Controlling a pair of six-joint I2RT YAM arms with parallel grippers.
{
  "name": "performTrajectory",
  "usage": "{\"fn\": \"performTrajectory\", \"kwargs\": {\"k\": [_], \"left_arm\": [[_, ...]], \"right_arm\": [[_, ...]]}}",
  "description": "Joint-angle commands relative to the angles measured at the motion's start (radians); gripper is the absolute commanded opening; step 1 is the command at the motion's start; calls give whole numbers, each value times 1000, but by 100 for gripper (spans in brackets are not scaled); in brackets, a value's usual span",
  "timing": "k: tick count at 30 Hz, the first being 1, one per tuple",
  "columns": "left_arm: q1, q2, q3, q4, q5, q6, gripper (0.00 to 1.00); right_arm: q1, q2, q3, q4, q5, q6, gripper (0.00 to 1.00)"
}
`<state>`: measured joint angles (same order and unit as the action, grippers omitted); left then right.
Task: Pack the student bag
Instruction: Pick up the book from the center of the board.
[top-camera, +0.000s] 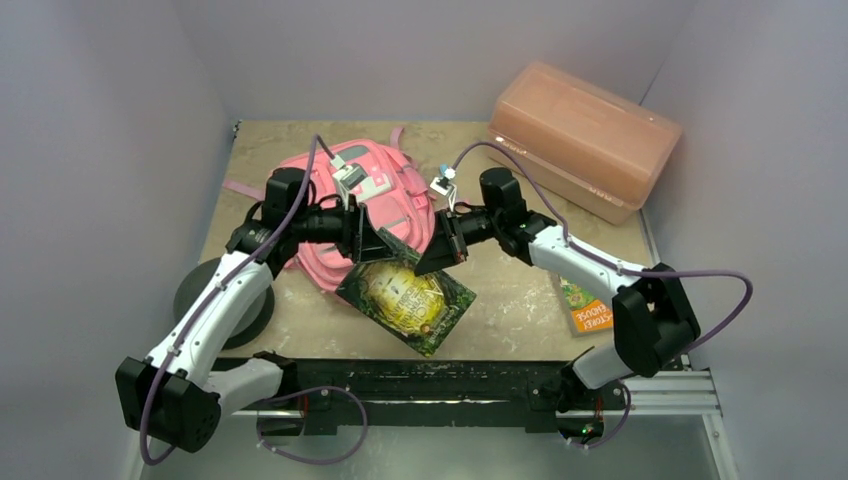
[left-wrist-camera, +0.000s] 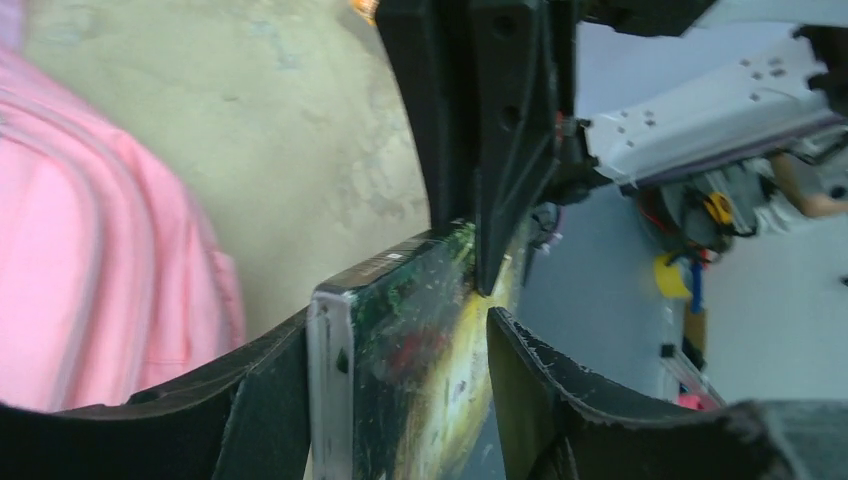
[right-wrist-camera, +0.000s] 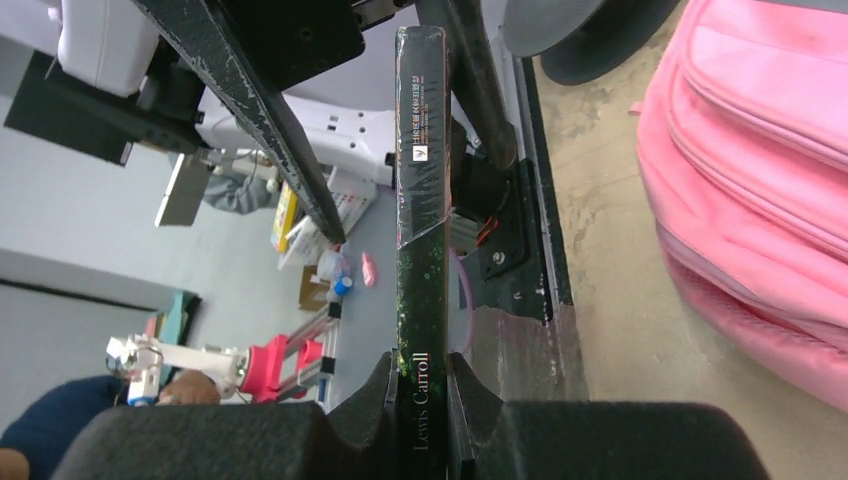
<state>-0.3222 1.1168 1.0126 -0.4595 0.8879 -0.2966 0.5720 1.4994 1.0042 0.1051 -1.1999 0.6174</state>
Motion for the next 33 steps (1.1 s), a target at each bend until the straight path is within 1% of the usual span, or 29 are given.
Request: {"fn": "performTrajectory", "kwargs": {"k": [1, 4, 7, 10, 11, 12, 13, 14, 15, 16, 17, 20, 22, 25, 29, 33], "left_arm": [[5, -47, -37, 78, 265, -97, 53], [5, -122, -99, 119, 292, -194, 41], [5, -199, -155, 136, 278, -259, 30], [5, -250, -160, 79, 242, -267, 4], [5, -265, -148, 47, 216, -258, 0], [6, -280, -129, 1, 174, -245, 0], [9, -296, -100, -48, 122, -227, 0], [13, -310, -58, -93, 76, -212, 0], [19, -325, -33, -115, 48, -208, 0], [26, -343, -8, -122, 31, -212, 0], [36, -357, 16, -125, 19, -220, 0], [53, -395, 99, -145, -4, -241, 0], [54, -408, 151, -154, 1, -261, 0], [54, -431, 168, -99, 3, -333, 0], [54, -480, 169, -53, -84, -366, 0], [54, -528, 100, 100, -132, -474, 0]], "right_arm": [[20, -72, 50, -11, -88, -101, 0], [26, -99, 37, -1, -104, -123, 0], [31, -125, 31, 39, -113, -122, 0], [36, -129, 37, 55, -118, -120, 0], [38, -125, 41, 52, -117, -122, 0], [37, -117, 44, 40, -113, -127, 2], [38, -105, 46, 29, -111, -133, 17], [39, -95, 45, 25, -110, -133, 38], [39, -86, 40, 23, -110, -130, 52], [40, -83, 33, 28, -110, -129, 61], [42, -85, 19, 40, -110, -126, 67], [44, -133, -42, 134, -98, -96, 79], [44, -174, -92, 263, -93, -21, 87], [47, -213, -183, 567, -86, 171, 92], [49, -228, -276, 950, -33, 416, 94], [71, -176, -316, 1452, 58, 785, 94]]}}
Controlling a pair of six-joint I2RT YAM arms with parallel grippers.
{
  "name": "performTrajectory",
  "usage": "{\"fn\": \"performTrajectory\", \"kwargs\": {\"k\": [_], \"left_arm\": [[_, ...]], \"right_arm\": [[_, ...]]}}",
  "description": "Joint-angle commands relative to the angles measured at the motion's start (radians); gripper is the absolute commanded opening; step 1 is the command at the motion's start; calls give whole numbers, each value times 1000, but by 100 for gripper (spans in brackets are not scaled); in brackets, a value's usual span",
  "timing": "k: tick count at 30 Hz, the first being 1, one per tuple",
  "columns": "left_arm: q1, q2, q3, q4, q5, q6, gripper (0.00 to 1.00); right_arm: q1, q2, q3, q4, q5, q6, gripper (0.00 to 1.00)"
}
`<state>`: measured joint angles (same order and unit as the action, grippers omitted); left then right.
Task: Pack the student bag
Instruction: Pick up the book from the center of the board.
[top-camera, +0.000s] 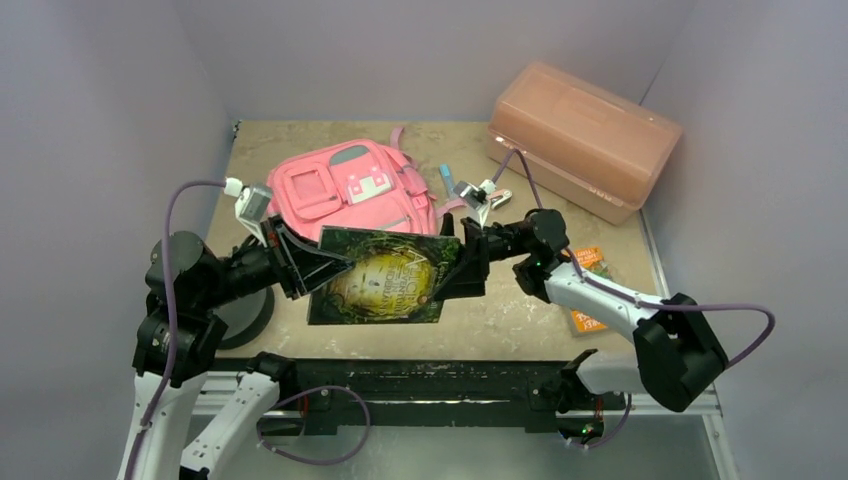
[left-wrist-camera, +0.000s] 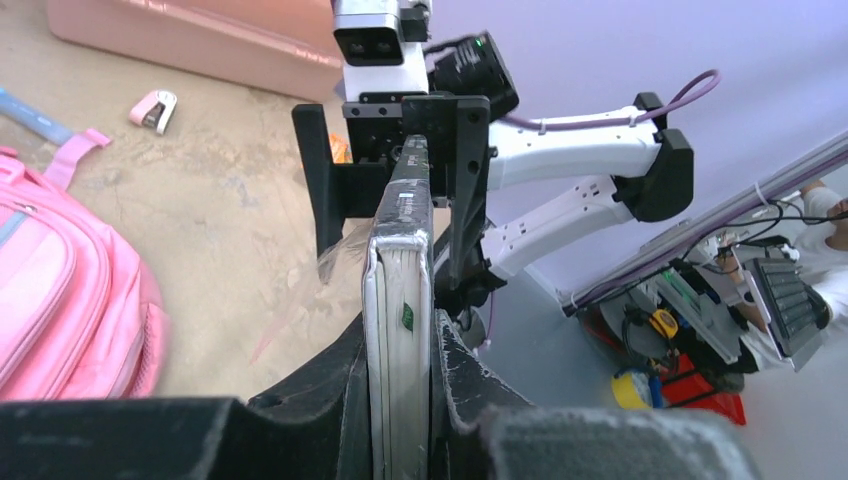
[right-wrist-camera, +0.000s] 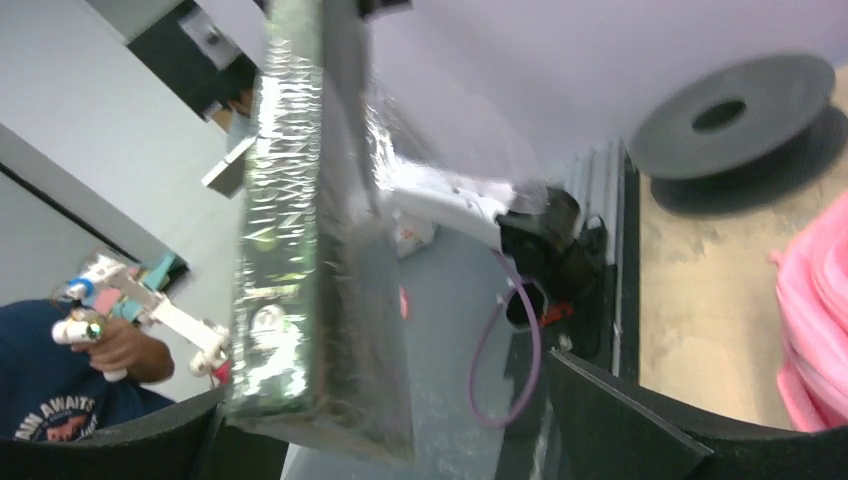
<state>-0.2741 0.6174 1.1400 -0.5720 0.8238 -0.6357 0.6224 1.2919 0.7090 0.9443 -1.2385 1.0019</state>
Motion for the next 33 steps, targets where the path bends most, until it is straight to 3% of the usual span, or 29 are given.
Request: {"fn": "performTrajectory", "kwargs": {"k": [1, 3, 6, 8, 11, 13, 14, 17, 19, 21, 23, 25, 27, 29, 30, 33], "left_arm": [[6, -26, -37, 232, -73, -151, 0], [7, -20, -52, 248, -93, -168, 0], [7, -8, -77, 312, -92, -208, 0], [7, 5, -74, 325, -90, -213, 0], [6, 7, -65, 266, -160, -175, 0], [6, 10, -59, 209, -234, -133, 4], [6, 17, -46, 158, -283, -104, 15], [6, 64, 18, -91, -560, 10, 60], [6, 97, 43, -223, -821, 81, 72], [7, 128, 13, -266, -1027, 141, 80], [7, 172, -23, -243, -1060, 225, 81], [6, 245, -33, -226, -941, 307, 77], [4, 321, -36, -214, -785, 350, 68], [-25, 393, -41, -193, -689, 364, 65], [-72, 423, -40, -189, -693, 379, 65], [-317, 530, -30, -177, -894, 467, 69]], "right_arm": [[32, 56, -13, 741, 112, 468, 93], [51, 104, 4, 885, 141, 589, 91], [76, 134, 21, 903, 163, 618, 87], [81, 132, 29, 902, 169, 622, 79], [80, 113, 27, 849, 188, 589, 48], [80, 94, 29, 690, 206, 499, 25], [80, 81, 35, 571, 208, 434, 2], [72, 8, 76, 50, 278, 136, 0], [64, -60, 134, -374, 446, -96, 0], [62, -132, 177, -703, 747, -282, 0], [63, -192, 213, -932, 1049, -375, 0], [60, -247, 231, -1098, 1361, -365, 0], [61, -291, 234, -1152, 1498, -414, 0], [60, -319, 239, -1203, 1598, -439, 0], [60, -327, 243, -1224, 1637, -451, 0], [61, -341, 249, -1274, 1705, -488, 0]]}}
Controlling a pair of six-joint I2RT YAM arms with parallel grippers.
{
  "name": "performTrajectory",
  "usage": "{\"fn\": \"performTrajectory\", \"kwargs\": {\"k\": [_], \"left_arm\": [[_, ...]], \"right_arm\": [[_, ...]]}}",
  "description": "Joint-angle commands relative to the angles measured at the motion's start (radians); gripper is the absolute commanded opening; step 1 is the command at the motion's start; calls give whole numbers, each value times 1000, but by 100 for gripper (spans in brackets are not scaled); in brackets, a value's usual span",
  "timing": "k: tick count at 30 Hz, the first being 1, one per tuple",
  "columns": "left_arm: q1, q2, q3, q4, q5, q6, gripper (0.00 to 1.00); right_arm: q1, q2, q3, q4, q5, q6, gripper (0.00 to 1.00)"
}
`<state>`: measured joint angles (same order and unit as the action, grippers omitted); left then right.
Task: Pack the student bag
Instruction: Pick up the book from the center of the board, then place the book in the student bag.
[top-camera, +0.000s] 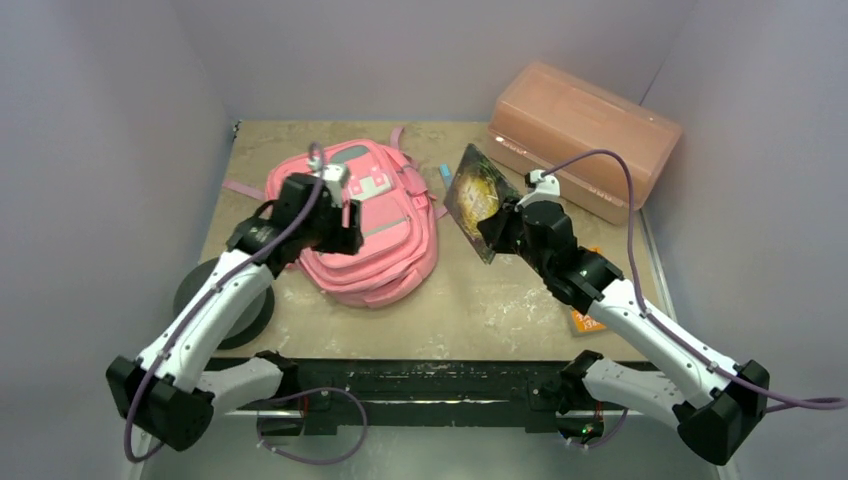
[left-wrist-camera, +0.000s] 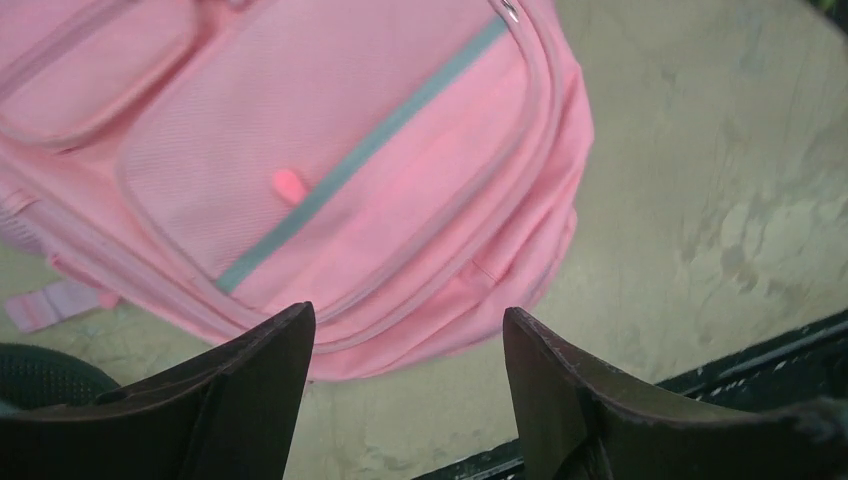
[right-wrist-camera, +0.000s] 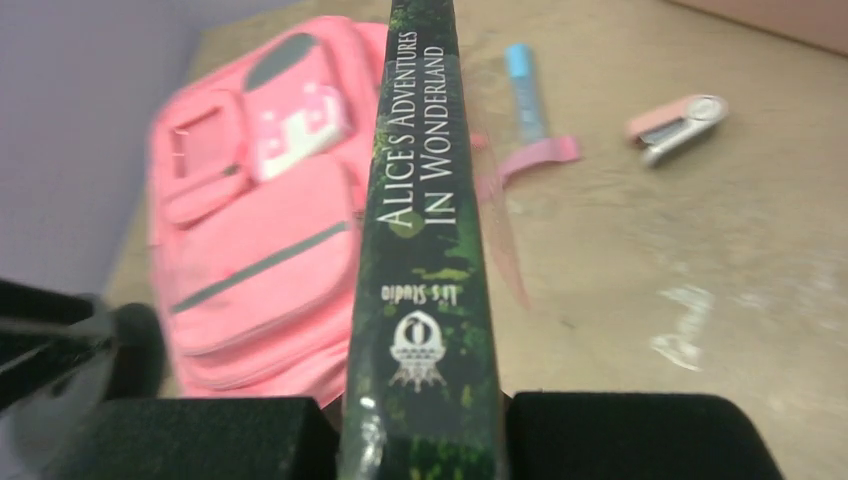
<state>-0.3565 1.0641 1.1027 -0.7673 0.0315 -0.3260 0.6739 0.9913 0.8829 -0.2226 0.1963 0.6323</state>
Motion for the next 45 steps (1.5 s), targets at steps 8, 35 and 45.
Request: {"fn": "performTrajectory", "kwargs": {"k": [8, 35, 45], "left_arm": [[-439, 436, 125, -86, -396, 205, 68], [-462, 513, 303, -166, -645, 236, 0], [-419, 308, 353, 138, -549, 221, 0]], "right_arm": [[9, -140, 10, -112, 291, -113, 0], [-7, -61, -75, -98, 71, 70, 0], [-118, -39, -132, 139, -538, 228, 0]]}}
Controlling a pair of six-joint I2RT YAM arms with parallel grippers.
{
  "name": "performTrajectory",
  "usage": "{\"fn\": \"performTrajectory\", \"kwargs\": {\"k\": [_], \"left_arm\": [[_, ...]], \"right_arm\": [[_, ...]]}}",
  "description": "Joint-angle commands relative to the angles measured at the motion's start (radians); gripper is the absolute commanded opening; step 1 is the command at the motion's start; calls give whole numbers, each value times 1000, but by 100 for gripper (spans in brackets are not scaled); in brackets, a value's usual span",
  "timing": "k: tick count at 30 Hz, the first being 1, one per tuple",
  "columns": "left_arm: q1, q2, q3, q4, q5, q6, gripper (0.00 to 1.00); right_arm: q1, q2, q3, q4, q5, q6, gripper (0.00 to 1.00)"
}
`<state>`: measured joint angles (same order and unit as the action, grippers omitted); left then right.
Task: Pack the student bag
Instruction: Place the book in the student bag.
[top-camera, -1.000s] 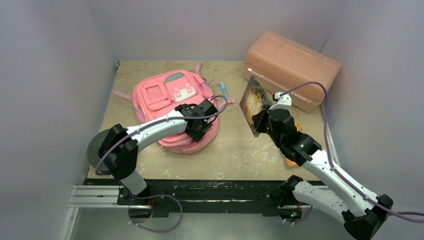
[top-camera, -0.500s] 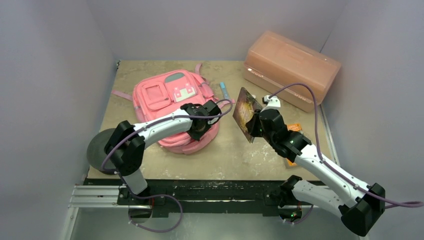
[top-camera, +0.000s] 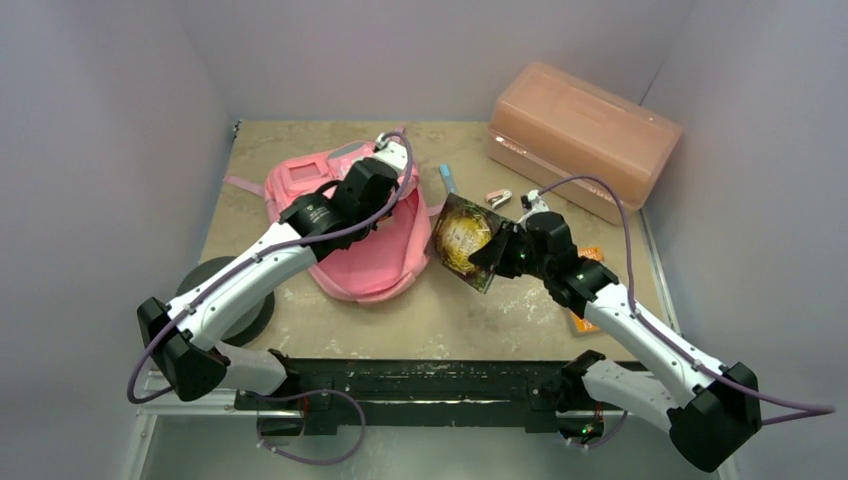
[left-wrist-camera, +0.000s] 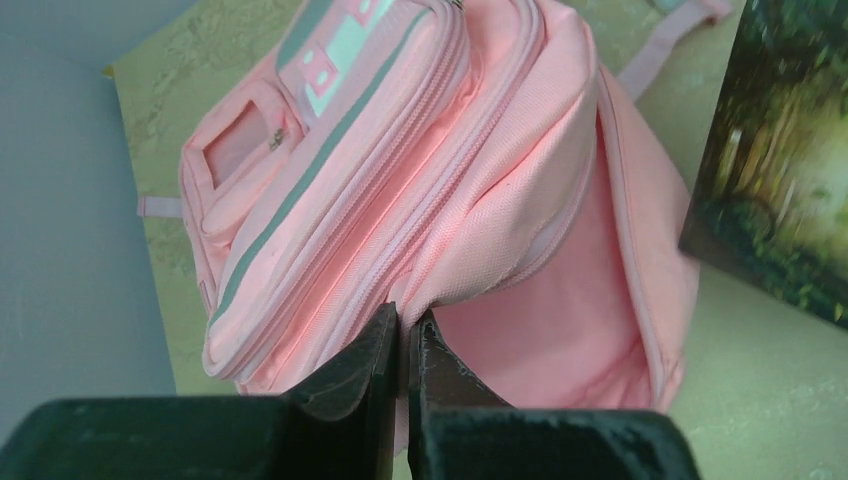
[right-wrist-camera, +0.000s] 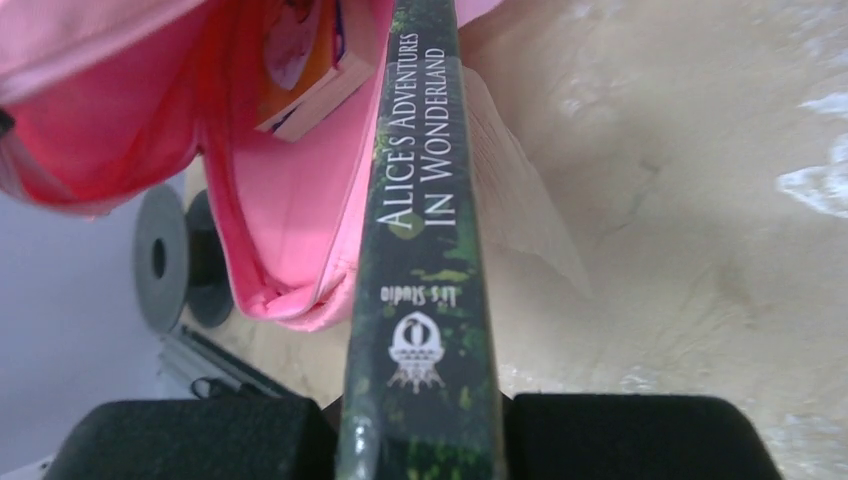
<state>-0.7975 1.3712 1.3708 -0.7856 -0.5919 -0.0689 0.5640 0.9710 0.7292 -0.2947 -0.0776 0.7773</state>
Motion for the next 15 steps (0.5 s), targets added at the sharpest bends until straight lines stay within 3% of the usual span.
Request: {"fn": "performTrajectory", "kwargs": {"k": [1, 4, 8, 11, 15], "left_arm": [[23, 20, 107, 147, 106, -37, 0], [23, 66, 174, 105, 114, -35, 0], [23, 41, 131, 165, 106, 19, 0], [22, 28, 90, 209, 117, 13, 0], [23, 46, 96, 191, 174, 0, 0]], "right_arm": [[-10, -13, 30, 205, -283, 98, 0], [-25, 33, 36, 203, -403, 176, 0], [-25, 76, -10, 326, -504, 297, 0], [-26, 89, -40, 350, -487, 359, 0], [-20, 195, -104, 610, -540, 545, 0]]}}
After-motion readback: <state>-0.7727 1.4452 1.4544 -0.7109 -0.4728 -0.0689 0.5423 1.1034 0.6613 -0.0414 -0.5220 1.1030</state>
